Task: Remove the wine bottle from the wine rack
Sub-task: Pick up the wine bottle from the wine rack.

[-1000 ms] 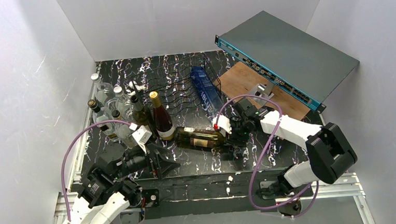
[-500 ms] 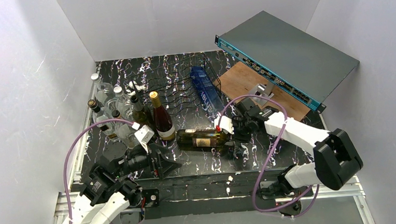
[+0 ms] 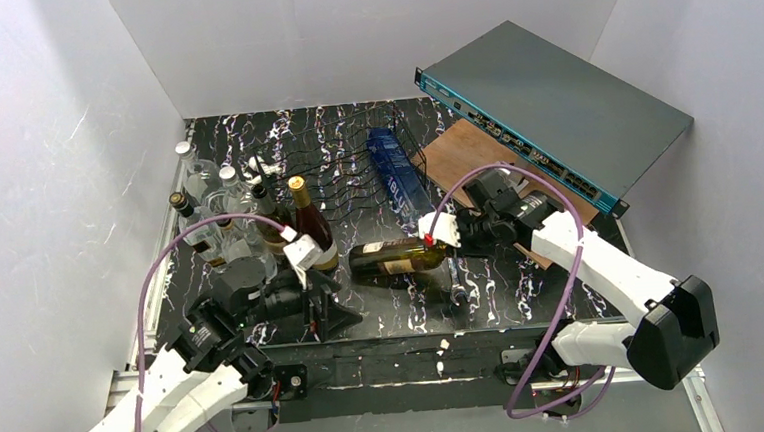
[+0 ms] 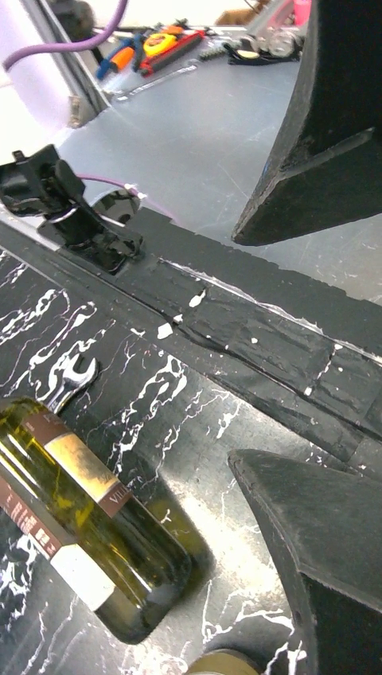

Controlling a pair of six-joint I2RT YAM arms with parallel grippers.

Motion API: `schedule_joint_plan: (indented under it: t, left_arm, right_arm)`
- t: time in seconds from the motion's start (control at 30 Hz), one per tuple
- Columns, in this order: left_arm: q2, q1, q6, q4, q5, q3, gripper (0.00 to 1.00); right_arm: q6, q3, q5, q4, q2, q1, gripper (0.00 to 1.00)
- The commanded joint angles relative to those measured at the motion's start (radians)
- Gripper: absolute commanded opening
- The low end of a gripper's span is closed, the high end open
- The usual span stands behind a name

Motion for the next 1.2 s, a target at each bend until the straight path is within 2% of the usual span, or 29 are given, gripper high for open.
schedule_joint_plan:
  t: [0.0,0.17,0.33,0.47,0.6,0.87,1.17]
  left_arm:
    - [0.087,-0.158,0.099,0.039,-0.121,0.081,0.98]
    - [0.257,-0.393,0.261,0.041,-0.353,0.154,0.98]
    - [0.37,-0.509,0.514,0.169,-0.526,0.143,0.98]
    - [0.395,-0.518,0.707,0.408,-0.542,0.034,0.98]
    - [0.475,-0.519,0.786,0.568,-0.587,-0.013,0.98]
    - [0.677,-0.504,0.81,0.776,-0.639,-0.007,0.98]
    - [0.787,-0.44,0.776,0.921,-0.595,-0.04,0.98]
  right_arm:
    - [-0.074,0.09,-0.021,-0.074,-0.046,-0.004,0.01]
    - [-0.076,0.133,-0.034,-0.118,-0.061,-0.006,0.01]
    - [-0.063,0.168,-0.056,-0.148,-0.08,-0.006,0.01]
    - [-0.046,0.187,-0.092,-0.159,-0.091,-0.007,0.01]
    - [-0.036,0.19,-0.13,-0.161,-0.097,-0.007,0.01]
    - [-0.022,0.202,-0.184,-0.161,-0.096,-0.008,0.01]
    - [-0.011,0.217,-0.226,-0.166,-0.097,-0.007,0.01]
